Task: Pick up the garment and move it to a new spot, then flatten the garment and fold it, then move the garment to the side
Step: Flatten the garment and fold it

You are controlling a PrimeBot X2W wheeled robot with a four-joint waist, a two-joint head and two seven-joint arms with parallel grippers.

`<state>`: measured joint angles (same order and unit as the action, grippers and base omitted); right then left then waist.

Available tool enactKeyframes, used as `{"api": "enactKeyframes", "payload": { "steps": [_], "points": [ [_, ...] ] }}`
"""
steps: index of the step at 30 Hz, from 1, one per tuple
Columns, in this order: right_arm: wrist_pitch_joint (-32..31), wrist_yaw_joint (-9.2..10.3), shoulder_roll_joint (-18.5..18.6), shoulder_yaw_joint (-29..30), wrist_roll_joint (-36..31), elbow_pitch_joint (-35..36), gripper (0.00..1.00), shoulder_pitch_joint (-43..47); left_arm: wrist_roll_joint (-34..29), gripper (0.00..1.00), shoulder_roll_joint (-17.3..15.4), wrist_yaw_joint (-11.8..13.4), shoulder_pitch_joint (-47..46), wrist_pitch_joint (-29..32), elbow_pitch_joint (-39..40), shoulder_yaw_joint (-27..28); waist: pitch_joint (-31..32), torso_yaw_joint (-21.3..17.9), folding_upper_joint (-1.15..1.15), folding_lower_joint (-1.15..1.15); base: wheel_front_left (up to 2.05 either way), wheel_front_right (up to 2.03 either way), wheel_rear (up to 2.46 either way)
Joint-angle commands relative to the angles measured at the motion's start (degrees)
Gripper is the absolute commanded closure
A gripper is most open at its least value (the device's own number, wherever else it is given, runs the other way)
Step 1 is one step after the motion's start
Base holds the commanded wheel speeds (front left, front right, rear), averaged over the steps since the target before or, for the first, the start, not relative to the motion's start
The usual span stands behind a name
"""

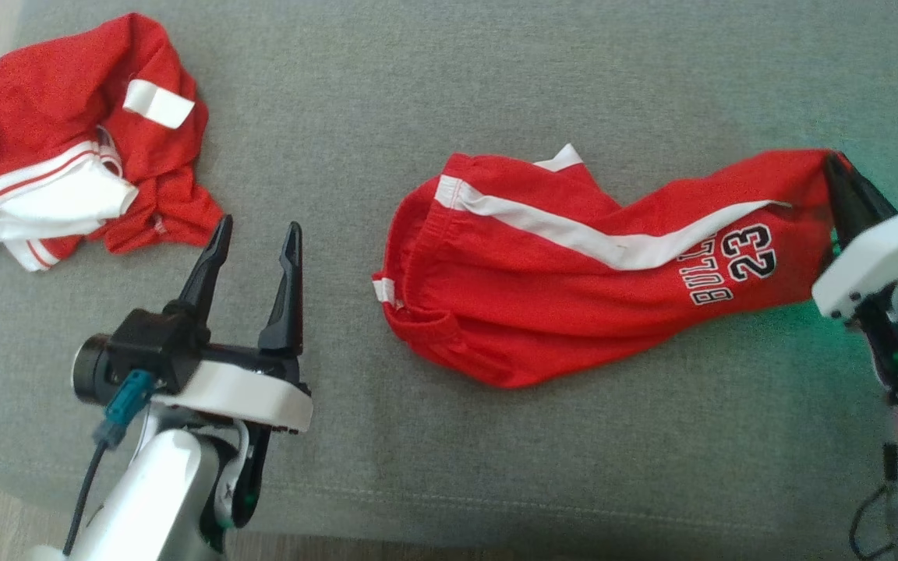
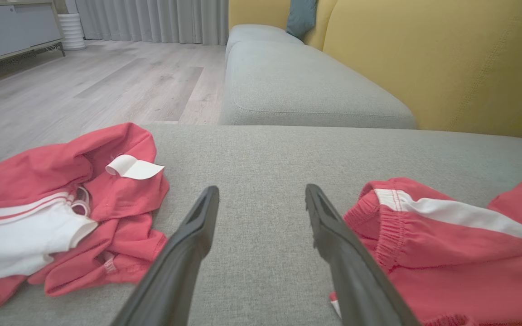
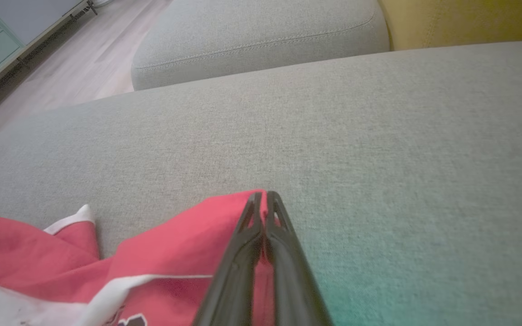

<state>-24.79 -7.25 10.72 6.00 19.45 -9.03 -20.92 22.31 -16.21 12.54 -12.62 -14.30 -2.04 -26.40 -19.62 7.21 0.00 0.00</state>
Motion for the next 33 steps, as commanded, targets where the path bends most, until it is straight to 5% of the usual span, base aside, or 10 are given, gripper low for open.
{"api": "enactKeyframes", "payload": {
  "steps": [1, 2, 3, 10, 17, 25, 33],
  "points": [
    [1.7, -0.24, 1.2, -1.8, 0.5, 0.0, 0.67, -2.4, -0.5, 0.0, -0.8, -0.1, -2.2, -0.7, 1.3, 2.5, -0.2, 0.4, 0.0, 0.0, 0.0, 0.0, 0.0],
    [2.7, -0.24, 1.2, -2.2, 0.8, -1.3, 0.19, -3.1, -0.5, 0.0, -0.7, -0.1, -2.2, -0.7, 1.2, 2.5, -0.2, 0.5, 0.0, 0.0, 0.0, 0.0, 0.0],
    [4.2, -0.24, 1.4, -2.4, 0.8, -2.2, 0.0, -3.6, -0.5, 0.0, -0.6, -0.2, -2.1, -0.7, 1.0, 2.6, -0.1, 0.5, 0.0, 0.0, 0.0, 0.0, 0.0],
    [14.4, -0.24, 1.1, -3.1, -2.4, -3.0, 0.0, -0.6, -0.8, 0.0, 0.0, -0.2, -1.1, -0.7, 0.3, 3.0, 1.8, 0.5, 0.0, 0.0, 0.0, 0.0, 0.0],
    [22.4, -0.24, -1.9, -3.9, -7.1, 6.5, 0.0, 10.5, -1.0, 0.0, -0.2, 0.3, 0.9, -0.7, 0.3, 3.9, 4.7, -0.7, 0.0, 0.0, 0.0, 0.0, 0.0],
    [23.7, -0.24, -5.7, -3.8, -9.3, 18.6, 0.0, 21.5, -1.0, 0.0, -1.3, 1.0, 3.3, -0.6, 0.7, 4.5, 7.6, -2.5, 0.0, 0.0, 0.0, 0.0, 0.0],
    [22.7, -0.24, -7.4, -4.1, -9.1, 22.5, 0.0, 26.8, -0.9, 0.0, -2.1, 1.9, 4.8, 0.3, 2.0, 4.5, 9.0, -3.3, 0.0, 0.0, 0.0, 0.0, 0.0]
  ]
}}
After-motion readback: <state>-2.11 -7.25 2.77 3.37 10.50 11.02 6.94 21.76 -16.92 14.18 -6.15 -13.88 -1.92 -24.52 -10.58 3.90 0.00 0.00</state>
